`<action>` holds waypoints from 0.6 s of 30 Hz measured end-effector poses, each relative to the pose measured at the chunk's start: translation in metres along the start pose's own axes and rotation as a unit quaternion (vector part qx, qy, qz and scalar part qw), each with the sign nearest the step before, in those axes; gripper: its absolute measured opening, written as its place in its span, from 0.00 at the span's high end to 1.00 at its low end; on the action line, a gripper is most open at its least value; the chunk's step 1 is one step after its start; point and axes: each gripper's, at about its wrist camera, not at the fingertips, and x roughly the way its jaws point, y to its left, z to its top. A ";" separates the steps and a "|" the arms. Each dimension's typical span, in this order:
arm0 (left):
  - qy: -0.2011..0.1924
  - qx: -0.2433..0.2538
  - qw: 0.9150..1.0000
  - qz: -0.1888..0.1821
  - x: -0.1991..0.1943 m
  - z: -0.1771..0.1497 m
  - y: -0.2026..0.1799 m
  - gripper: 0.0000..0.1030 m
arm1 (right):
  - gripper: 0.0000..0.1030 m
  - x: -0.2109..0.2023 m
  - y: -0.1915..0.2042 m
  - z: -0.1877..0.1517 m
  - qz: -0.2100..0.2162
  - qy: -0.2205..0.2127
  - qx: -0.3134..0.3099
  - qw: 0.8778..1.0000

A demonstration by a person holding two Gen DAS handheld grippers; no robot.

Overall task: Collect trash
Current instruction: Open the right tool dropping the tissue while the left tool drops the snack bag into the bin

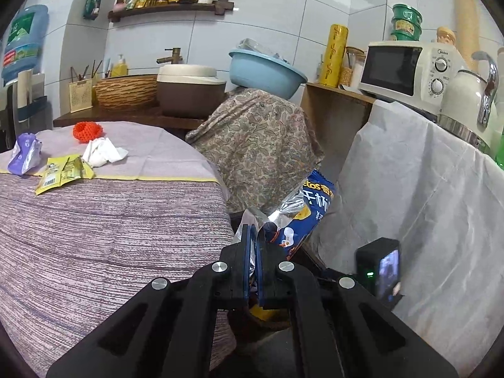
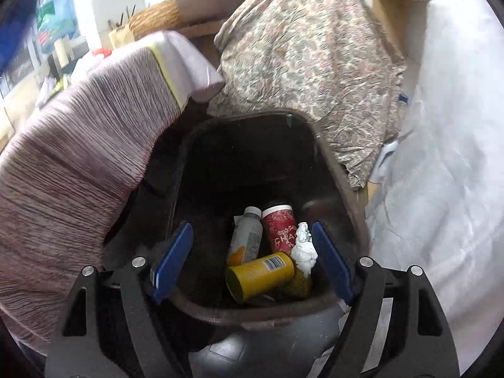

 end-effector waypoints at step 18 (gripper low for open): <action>0.083 0.032 0.996 -0.022 0.087 -0.031 -0.027 0.96 | 0.17 -0.138 -0.019 0.022 -0.079 -0.125 0.024 0.989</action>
